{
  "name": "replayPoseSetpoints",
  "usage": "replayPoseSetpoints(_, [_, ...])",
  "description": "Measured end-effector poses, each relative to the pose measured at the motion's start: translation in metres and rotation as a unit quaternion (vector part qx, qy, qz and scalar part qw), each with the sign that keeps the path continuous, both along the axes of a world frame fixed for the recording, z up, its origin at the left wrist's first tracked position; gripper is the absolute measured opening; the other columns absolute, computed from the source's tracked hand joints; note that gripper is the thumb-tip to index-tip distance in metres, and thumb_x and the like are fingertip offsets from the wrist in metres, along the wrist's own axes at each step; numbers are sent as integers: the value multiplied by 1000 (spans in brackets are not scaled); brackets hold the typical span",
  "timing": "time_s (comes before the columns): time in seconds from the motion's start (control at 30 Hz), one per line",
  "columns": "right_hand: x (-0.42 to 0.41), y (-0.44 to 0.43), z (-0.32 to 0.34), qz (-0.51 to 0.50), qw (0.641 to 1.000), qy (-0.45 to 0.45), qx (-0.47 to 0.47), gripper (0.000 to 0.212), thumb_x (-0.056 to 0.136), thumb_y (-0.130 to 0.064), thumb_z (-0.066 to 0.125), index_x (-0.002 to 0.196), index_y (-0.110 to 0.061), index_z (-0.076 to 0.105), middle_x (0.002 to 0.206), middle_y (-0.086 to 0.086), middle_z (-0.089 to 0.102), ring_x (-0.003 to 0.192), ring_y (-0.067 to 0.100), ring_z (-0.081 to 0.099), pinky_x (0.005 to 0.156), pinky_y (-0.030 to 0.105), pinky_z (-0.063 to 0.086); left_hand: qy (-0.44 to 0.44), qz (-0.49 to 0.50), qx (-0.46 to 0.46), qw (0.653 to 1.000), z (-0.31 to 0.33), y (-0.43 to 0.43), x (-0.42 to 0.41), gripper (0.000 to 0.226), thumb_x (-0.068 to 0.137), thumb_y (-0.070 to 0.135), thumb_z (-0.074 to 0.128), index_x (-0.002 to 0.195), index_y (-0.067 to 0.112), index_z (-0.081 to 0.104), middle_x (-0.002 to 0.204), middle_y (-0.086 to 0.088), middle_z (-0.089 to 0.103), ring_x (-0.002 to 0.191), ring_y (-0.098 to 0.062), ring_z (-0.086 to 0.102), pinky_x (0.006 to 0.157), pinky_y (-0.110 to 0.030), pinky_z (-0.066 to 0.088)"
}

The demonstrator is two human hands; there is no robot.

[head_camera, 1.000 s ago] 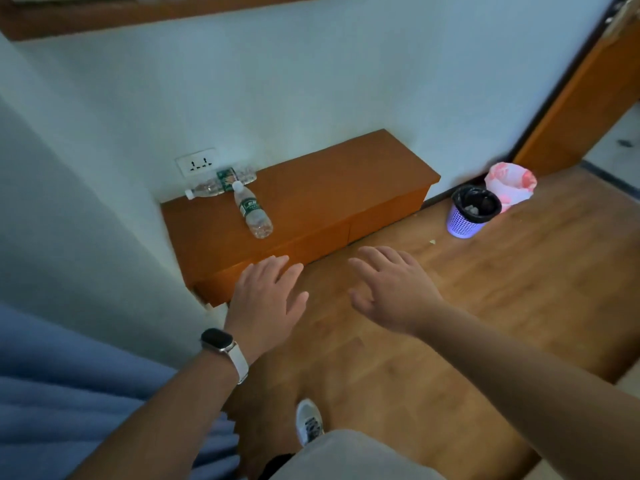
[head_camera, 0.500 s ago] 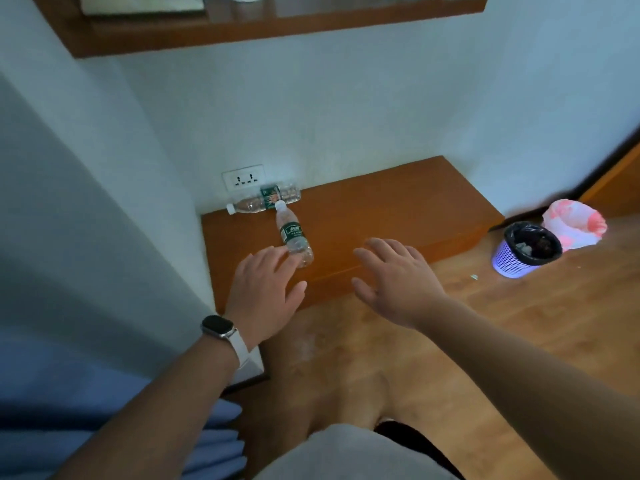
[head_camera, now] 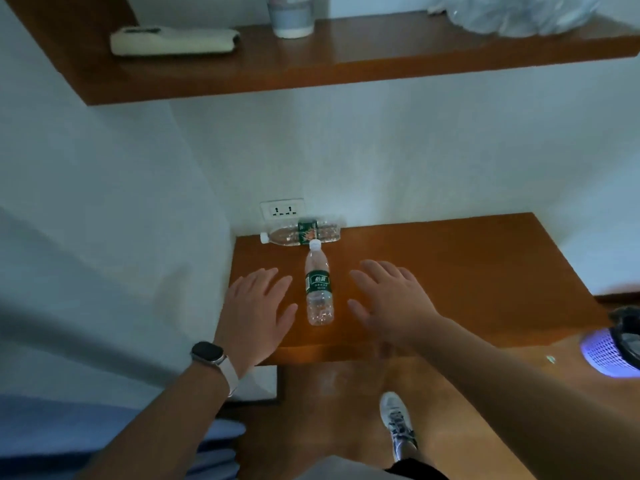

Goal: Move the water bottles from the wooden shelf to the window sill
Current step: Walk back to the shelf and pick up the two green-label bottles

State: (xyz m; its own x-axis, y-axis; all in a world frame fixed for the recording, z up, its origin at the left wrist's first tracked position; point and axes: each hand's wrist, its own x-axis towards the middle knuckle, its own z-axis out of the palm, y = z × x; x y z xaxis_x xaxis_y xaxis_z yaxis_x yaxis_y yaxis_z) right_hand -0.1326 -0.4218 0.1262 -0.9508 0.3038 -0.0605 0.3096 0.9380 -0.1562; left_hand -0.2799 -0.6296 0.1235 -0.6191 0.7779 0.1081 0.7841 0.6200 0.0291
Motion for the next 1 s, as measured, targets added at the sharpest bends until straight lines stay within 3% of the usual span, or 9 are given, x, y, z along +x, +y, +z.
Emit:
replayPoseSetpoints(0.33, [-55, 139, 7, 133, 991, 16, -1, 59, 94, -58, 28, 139, -24, 45, 146, 1, 47, 134, 23, 43, 109, 44, 33, -1, 127, -11, 992, 12, 102, 4, 47, 94, 46, 56, 134, 22, 59, 141, -8, 58, 132, -30, 52, 106, -53, 42])
replayPoseSetpoints(0.47, [-72, 164, -1, 170, 985, 12, 4, 60, 93, -60, 25, 136, -24, 45, 143, 0, 50, 130, 22, 47, 106, 42, 39, -16, 161, -26, 986, 9, 117, 12, 51, 98, 50, 44, 142, 26, 50, 150, -3, 49, 141, -25, 41, 113, -49, 33])
replayPoseSetpoints(0.63, [-98, 177, -16, 183, 983, 8, -8, 63, 92, -61, 22, 142, -27, 40, 149, -2, 44, 136, 22, 41, 109, 43, 35, -46, 202, -39, 978, -7, 126, 13, 54, 99, 56, 33, 148, 33, 37, 157, 3, 37, 147, -20, 28, 118, -45, 24])
replayPoseSetpoints(0.8, [-125, 181, -36, 197, 980, -13, 0, 63, 93, -60, 26, 143, -25, 40, 147, -1, 44, 134, 22, 42, 107, 43, 36, -75, 211, -45, 974, -36, 134, 4, 51, 99, 55, 39, 144, 31, 43, 153, 3, 44, 143, -21, 36, 114, -44, 31])
replayPoseSetpoints(1.0, [-148, 183, -64, 198, 979, -46, 4, 61, 93, -58, 30, 145, -27, 36, 151, -1, 41, 136, 23, 39, 108, 45, 35, -173, 270, -3, 947, -87, 148, -16, 51, 98, 52, 44, 143, 30, 40, 146, 4, 49, 136, -20, 43, 107, -44, 40])
